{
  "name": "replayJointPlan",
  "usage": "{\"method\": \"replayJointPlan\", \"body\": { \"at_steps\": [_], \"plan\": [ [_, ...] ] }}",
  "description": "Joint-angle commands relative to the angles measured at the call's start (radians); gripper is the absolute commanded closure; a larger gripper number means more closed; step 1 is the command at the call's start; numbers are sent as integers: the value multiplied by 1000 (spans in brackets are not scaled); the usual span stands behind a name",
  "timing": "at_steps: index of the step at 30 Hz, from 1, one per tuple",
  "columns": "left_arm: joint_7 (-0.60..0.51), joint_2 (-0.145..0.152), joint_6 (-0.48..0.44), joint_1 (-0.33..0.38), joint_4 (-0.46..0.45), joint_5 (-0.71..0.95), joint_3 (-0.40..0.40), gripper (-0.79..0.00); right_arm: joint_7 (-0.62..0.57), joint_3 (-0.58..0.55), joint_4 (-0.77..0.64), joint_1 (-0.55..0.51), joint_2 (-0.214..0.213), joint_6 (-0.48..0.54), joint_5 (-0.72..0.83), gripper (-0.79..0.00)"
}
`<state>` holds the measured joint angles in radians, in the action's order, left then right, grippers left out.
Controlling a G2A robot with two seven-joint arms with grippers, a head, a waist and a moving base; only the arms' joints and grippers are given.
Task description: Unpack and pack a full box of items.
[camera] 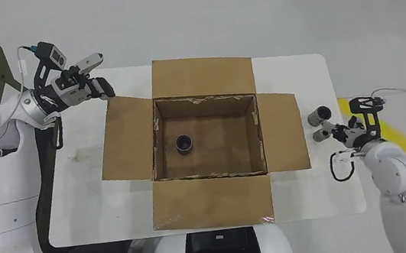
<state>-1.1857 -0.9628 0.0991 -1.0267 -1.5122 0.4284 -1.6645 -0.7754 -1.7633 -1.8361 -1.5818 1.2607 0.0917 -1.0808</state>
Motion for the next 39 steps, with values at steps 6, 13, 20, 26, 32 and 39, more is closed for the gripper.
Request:
{"method": "replayJointPlan", "body": {
  "at_steps": [6,13,20,26,32,39],
  "plan": [
    [0,0,0,0,0,0,0,-785,-8,13,34,6,-5,12,2,-603],
    [0,0,0,0,0,0,0,-785,-20,35,68,8,-9,41,25,-606],
    [0,0,0,0,0,0,0,-785,-18,72,118,35,-11,36,18,-603],
    [0,0,0,0,0,0,0,-785,-21,94,160,64,-14,32,16,-588],
    [0,0,0,0,0,0,0,-785,-16,104,188,84,-18,13,-2,-579],
    [0,0,0,0,0,0,0,-785,-14,107,211,100,-22,8,7,-545]
  ]
}}
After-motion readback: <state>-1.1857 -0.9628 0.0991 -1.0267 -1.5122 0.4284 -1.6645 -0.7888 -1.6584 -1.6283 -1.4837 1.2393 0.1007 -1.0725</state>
